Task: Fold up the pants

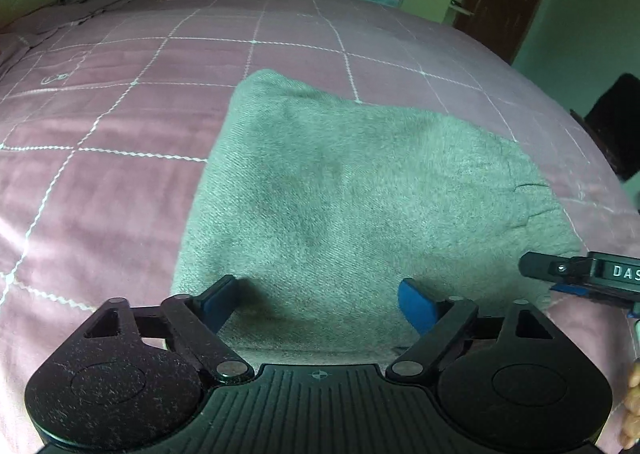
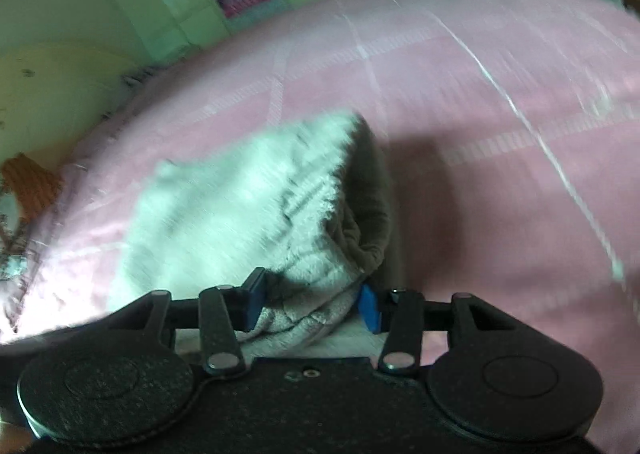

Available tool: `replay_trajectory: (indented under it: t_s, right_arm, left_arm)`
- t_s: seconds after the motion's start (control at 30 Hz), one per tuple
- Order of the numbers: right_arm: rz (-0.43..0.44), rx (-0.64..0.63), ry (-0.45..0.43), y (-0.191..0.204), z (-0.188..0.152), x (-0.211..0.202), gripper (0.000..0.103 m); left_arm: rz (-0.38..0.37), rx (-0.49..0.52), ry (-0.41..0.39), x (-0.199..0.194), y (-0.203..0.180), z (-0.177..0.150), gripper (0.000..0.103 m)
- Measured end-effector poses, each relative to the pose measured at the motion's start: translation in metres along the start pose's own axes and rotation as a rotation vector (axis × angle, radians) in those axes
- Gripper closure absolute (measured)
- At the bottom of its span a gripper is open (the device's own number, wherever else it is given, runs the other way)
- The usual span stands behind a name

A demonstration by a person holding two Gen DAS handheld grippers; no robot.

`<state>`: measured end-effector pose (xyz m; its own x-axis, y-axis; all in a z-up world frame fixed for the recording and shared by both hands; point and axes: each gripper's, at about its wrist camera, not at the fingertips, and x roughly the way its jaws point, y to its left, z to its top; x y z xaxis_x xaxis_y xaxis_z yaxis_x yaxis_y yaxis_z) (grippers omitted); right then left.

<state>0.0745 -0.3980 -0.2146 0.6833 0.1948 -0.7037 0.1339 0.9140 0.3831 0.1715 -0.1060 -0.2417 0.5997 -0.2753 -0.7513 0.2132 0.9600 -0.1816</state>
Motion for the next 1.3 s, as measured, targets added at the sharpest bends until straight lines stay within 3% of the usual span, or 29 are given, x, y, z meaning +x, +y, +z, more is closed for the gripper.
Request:
replay_trajectory:
  t_s: [0.1,0.17,0.23,0.33,0.43,0.6,0.7,0.83,1.1,1.3]
  right_arm:
    - [0.009,0.055,0.008,-0.007,-0.004,0.003,0.049]
    - [-0.015,0.011,-0.019,0.001,0.002,-0.007,0.037]
    - [-0.037,-0.030,-0.070,0.007,0.008,-0.023,0.037]
    - [-0.067,-0.109,-0.133,0.022,0.020,-0.043,0.049]
    - [-0.080,-0.214,-0.177,0.043,0.030,-0.049,0.053]
    - [-0.097,-0.294,-0.110,0.063,0.027,-0.025,0.057]
    - [-0.197,-0.334,-0.006,0.046,0.006,0.002,0.060]
    - [-0.200,-0.342,-0.020,0.034,-0.005,-0.002,0.057]
    - [-0.110,-0.274,-0.070,0.043,0.022,-0.027,0.051]
    - [-0.136,-0.297,-0.092,0.058,0.045,-0.004,0.051]
  left_arm:
    - [0.008,0.008,0.007,0.001,0.000,0.002,0.012]
    - [0.008,-0.001,0.008,0.001,0.002,0.002,0.012]
    - [0.010,-0.002,0.009,0.002,0.002,0.002,0.011]
    - [0.017,0.003,0.010,0.002,-0.001,0.001,0.010]
    - [0.020,0.000,0.014,0.001,-0.002,0.002,0.010]
    - [0.014,0.003,0.016,0.002,0.001,0.001,0.010]
    - [0.000,0.021,0.019,0.004,0.000,-0.001,0.010]
    - [-0.001,0.041,0.021,0.003,0.001,-0.001,0.010]
    - [-0.028,0.026,-0.002,-0.007,0.006,0.027,0.010]
    - [0.001,0.070,0.009,0.017,-0.001,0.063,0.010]
